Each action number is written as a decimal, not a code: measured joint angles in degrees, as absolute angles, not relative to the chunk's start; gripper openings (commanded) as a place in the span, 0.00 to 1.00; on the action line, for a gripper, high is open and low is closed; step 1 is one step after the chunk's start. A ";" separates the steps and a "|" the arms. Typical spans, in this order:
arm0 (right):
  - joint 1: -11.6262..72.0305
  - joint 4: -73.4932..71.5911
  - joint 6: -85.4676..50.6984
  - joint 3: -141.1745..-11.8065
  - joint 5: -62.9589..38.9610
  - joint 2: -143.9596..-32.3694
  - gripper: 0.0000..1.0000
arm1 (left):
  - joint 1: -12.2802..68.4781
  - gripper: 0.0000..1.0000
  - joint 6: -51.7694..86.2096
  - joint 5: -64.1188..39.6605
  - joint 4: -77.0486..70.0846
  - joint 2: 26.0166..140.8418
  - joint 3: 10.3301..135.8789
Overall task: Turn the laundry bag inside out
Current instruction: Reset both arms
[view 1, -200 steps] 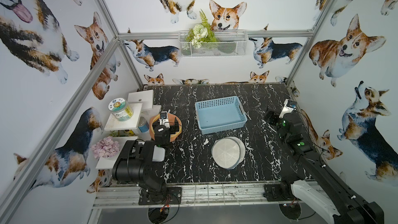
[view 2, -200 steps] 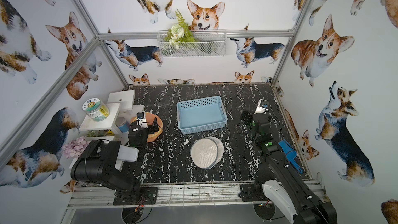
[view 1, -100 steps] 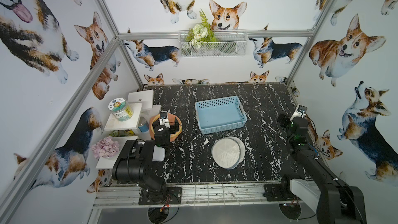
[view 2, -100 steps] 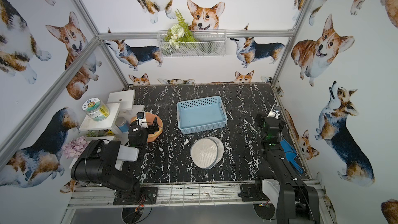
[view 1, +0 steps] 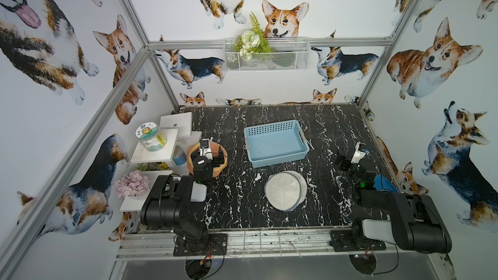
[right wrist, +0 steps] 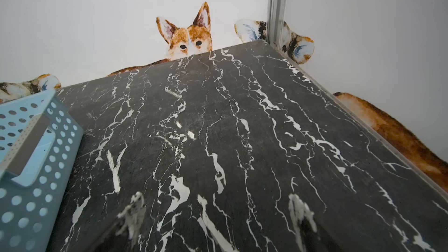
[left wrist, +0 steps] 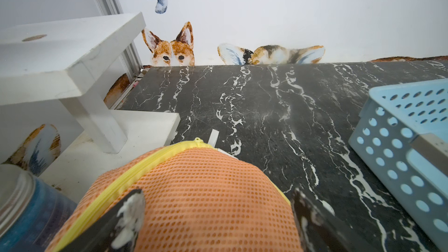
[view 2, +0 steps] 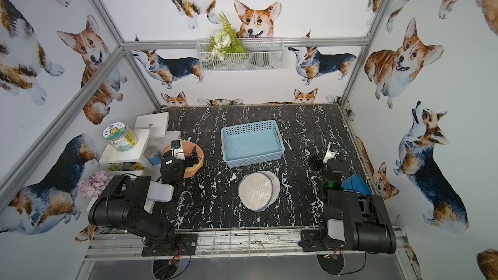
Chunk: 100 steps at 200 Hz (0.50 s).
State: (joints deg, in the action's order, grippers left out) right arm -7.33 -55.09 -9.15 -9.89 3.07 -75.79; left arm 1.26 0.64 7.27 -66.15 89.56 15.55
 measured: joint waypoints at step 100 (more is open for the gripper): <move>-1.13 -68.73 -3.29 -8.64 3.07 -83.24 1.00 | 1.26 1.00 0.64 7.29 -66.13 89.62 15.55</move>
